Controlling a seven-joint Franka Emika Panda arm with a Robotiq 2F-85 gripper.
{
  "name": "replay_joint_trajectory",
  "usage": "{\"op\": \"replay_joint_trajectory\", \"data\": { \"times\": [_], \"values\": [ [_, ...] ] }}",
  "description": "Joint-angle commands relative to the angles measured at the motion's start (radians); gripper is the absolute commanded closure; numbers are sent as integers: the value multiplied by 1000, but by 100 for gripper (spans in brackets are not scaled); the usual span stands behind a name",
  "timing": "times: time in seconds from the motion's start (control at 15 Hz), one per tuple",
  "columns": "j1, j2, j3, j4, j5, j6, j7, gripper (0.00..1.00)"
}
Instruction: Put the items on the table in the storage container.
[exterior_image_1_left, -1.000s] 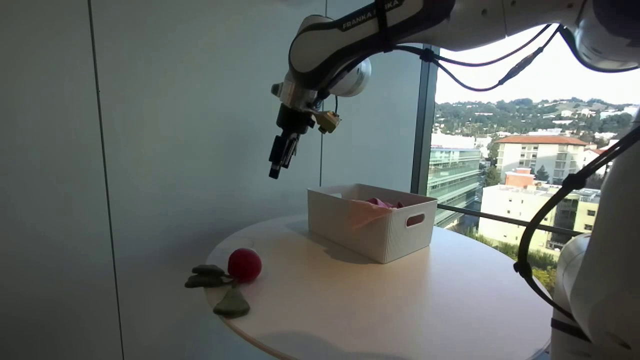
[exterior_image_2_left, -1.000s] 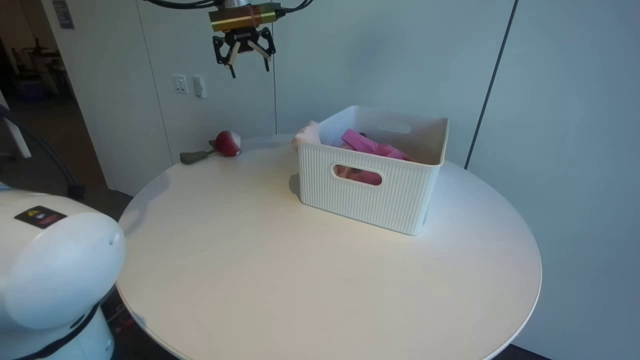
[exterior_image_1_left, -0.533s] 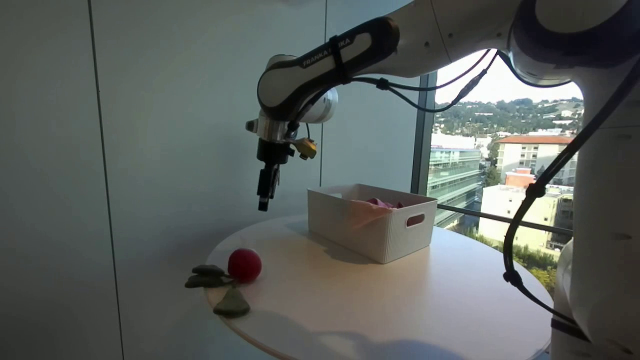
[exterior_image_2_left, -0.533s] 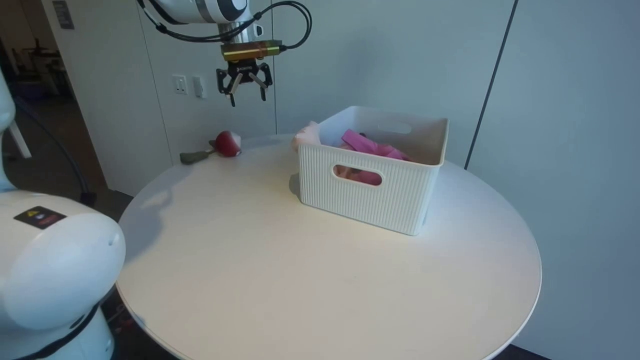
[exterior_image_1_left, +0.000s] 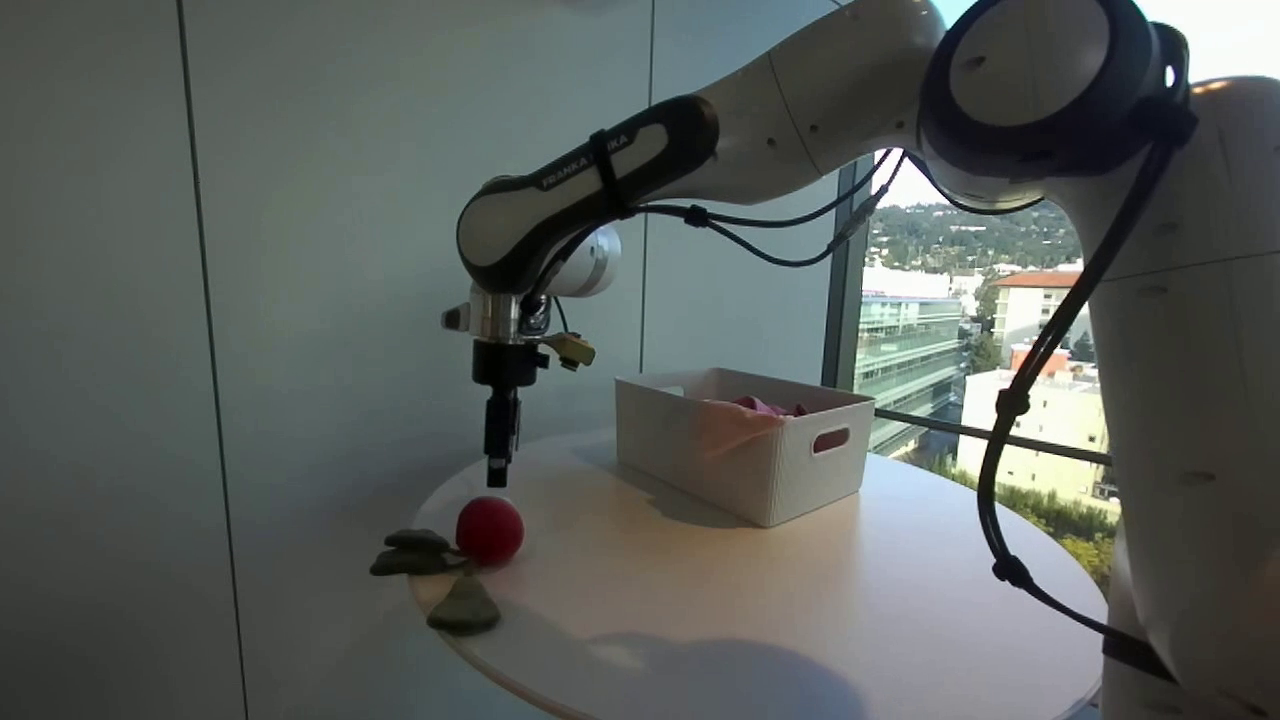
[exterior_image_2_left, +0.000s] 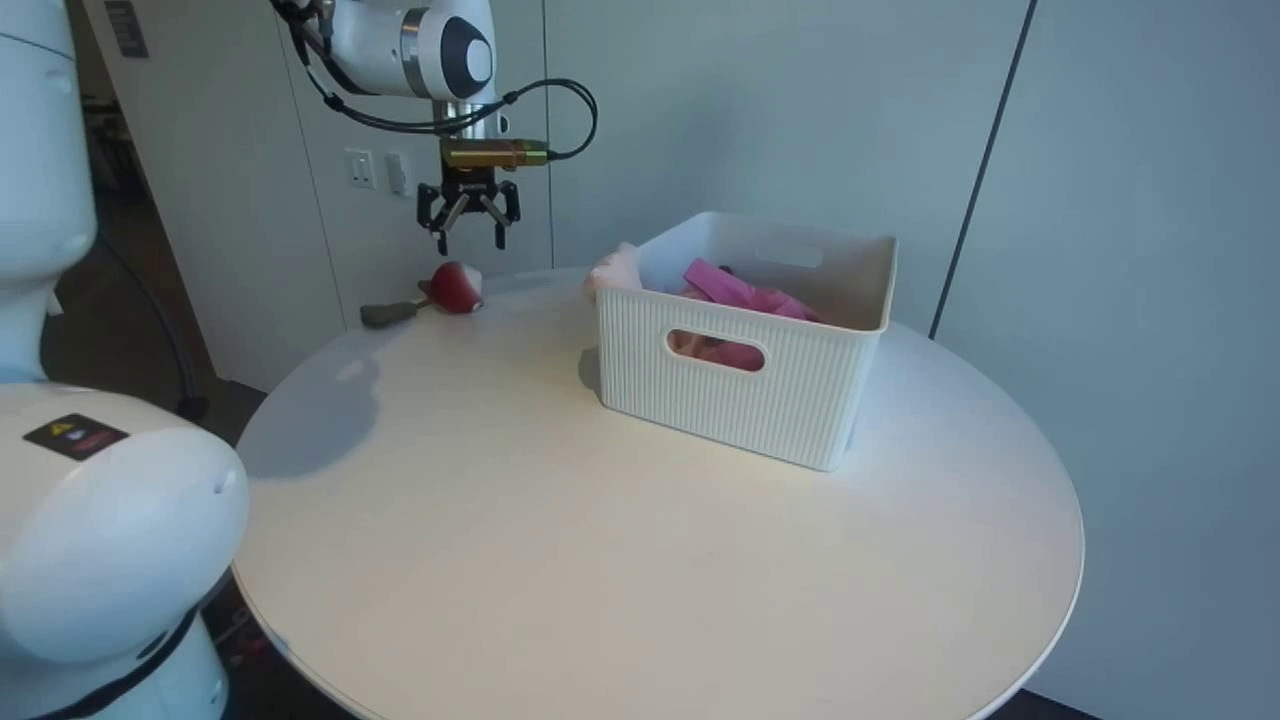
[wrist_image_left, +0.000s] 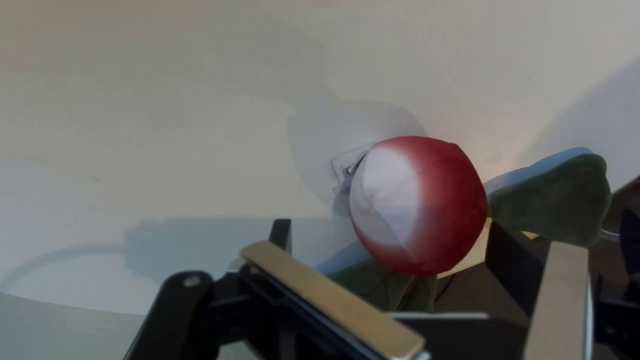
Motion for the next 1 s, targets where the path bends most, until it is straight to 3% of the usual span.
{"op": "replay_joint_trajectory", "data": {
  "times": [0.0, 0.47, 0.53, 0.67, 0.93],
  "values": [
    [-25, 99, 36, 113, 21, -72, -61, 0],
    [-52, 241, 52, 246, 24, -124, -133, 0],
    [-58, 257, 58, 265, 29, -129, -155, 25],
    [-65, 284, 65, 296, 43, -150, -178, 32],
    [-78, 316, 75, 356, 75, -214, -205, 65]
  ]
}}
